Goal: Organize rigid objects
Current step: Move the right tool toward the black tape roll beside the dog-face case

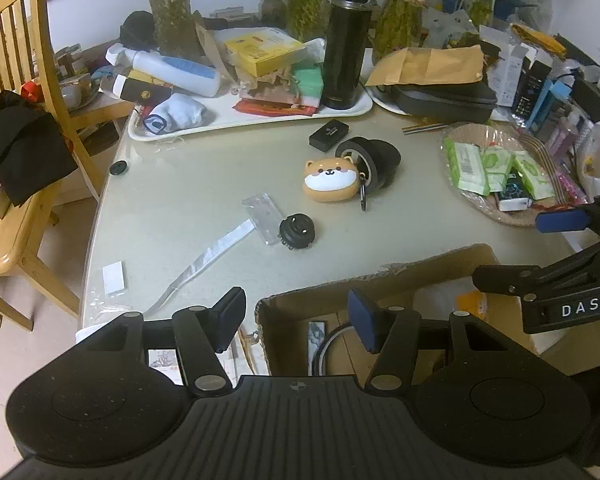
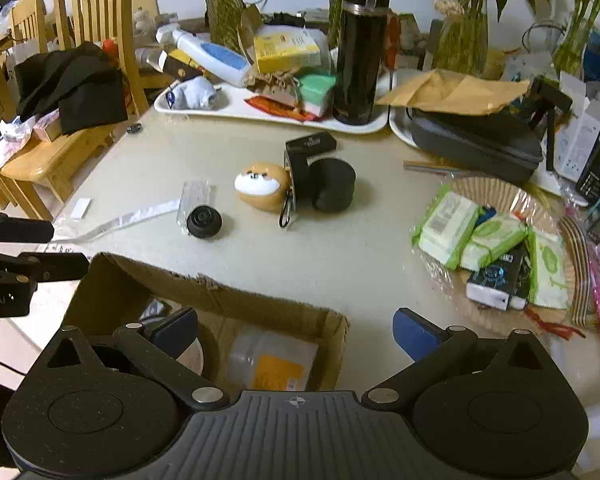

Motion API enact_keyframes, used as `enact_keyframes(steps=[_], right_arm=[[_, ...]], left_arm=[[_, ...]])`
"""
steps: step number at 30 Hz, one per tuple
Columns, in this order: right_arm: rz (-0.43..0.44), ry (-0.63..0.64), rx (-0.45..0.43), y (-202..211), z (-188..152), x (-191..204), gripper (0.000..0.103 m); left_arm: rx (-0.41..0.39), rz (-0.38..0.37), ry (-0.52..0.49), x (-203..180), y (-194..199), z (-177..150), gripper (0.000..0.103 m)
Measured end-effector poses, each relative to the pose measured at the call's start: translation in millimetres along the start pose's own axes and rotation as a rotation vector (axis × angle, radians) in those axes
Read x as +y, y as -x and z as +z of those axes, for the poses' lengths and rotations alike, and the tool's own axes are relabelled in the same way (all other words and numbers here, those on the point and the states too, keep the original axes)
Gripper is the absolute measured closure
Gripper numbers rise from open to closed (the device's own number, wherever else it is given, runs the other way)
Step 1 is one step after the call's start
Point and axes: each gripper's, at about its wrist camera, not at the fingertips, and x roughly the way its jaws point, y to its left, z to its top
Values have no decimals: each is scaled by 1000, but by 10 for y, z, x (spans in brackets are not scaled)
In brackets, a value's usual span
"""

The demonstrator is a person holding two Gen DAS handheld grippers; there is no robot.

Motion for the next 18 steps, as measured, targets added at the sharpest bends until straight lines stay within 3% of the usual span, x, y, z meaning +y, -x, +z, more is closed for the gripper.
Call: enact_keyframes(steps=[4,18], right_arm=[[0,5,-39,17,16,47,0],[-5,18,-88,34,198,93,0]], left_arm=[[-11,0,10,-7,-1,-4,34],[-9,-8,-8,-36,-43,41,34]])
